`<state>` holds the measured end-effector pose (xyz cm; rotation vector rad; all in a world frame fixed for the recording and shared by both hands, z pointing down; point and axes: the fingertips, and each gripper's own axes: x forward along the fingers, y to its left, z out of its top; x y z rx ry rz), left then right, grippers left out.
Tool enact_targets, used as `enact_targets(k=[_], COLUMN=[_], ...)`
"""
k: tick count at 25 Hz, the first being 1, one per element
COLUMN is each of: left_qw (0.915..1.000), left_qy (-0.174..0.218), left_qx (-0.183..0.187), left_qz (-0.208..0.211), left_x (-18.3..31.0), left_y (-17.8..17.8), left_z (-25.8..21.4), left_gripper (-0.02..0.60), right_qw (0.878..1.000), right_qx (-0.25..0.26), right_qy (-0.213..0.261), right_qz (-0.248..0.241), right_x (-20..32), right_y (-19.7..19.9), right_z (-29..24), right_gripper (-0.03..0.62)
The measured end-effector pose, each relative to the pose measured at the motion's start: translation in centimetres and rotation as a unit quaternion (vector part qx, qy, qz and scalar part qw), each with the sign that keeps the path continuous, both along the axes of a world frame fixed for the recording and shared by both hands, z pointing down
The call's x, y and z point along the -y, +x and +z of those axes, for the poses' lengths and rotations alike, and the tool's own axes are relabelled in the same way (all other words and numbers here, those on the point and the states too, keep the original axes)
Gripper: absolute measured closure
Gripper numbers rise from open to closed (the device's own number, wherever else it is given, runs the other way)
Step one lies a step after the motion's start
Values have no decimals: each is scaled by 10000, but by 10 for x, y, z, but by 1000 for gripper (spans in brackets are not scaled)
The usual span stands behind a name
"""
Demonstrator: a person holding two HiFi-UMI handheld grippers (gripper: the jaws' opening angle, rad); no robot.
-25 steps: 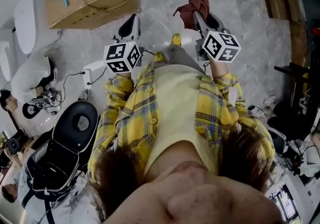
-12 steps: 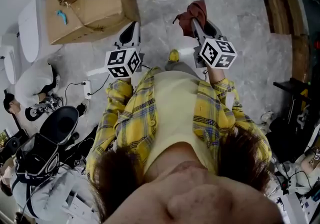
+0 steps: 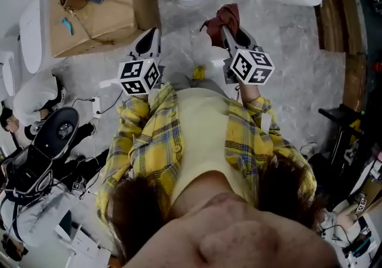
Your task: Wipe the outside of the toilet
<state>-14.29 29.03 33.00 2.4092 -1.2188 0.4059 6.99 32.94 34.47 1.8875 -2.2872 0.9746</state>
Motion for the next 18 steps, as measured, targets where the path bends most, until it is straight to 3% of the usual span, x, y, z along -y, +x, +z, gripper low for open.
enact_targets(k=[9, 18], left_qw=[9999, 9997], left_qy=[-61, -178], left_qx=[100, -147], left_qz=[-61, 65], left_x=[13, 88], left_y=[15, 12], left_z=[-4, 10], left_gripper=[575, 575], right_qw=[9999, 9999], right_qx=[95, -128], right_qy=[-13, -93], right_qz=[-120, -37], right_x=[15, 73], right_y=[10, 0], right_z=[2, 6], right_gripper=[473, 473])
